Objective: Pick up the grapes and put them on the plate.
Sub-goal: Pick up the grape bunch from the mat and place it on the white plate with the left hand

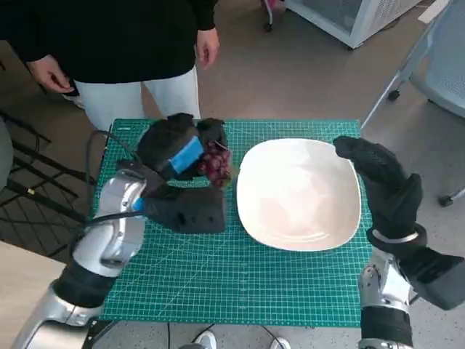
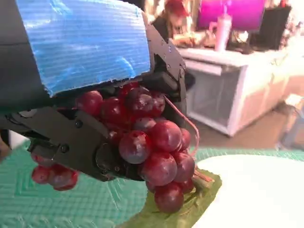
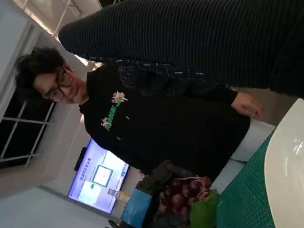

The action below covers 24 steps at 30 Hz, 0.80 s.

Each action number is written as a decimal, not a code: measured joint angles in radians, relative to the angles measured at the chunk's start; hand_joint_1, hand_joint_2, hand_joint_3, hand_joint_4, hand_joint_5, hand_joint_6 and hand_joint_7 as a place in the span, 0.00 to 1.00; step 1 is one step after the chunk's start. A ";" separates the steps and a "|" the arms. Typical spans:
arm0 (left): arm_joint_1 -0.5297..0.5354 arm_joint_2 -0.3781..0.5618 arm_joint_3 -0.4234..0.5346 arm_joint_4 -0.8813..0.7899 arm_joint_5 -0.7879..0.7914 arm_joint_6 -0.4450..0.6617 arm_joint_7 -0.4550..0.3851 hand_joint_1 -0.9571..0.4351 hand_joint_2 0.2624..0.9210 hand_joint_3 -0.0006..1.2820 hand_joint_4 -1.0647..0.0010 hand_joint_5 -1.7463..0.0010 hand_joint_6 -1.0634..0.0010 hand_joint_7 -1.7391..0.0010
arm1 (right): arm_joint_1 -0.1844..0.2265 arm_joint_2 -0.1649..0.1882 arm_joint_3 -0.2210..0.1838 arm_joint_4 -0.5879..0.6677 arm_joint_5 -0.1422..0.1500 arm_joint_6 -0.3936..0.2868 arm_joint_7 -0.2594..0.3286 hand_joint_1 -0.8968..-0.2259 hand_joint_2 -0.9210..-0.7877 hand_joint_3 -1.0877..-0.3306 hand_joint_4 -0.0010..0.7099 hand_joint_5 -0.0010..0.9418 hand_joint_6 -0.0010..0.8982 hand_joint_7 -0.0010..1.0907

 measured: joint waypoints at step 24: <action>-0.304 -0.280 -0.187 0.376 0.033 -0.086 -0.015 0.69 1.00 0.13 0.46 0.20 0.48 0.34 | 0.057 -0.016 -0.017 -0.097 0.007 0.019 -0.025 0.55 0.00 0.63 0.25 0.00 0.09 0.17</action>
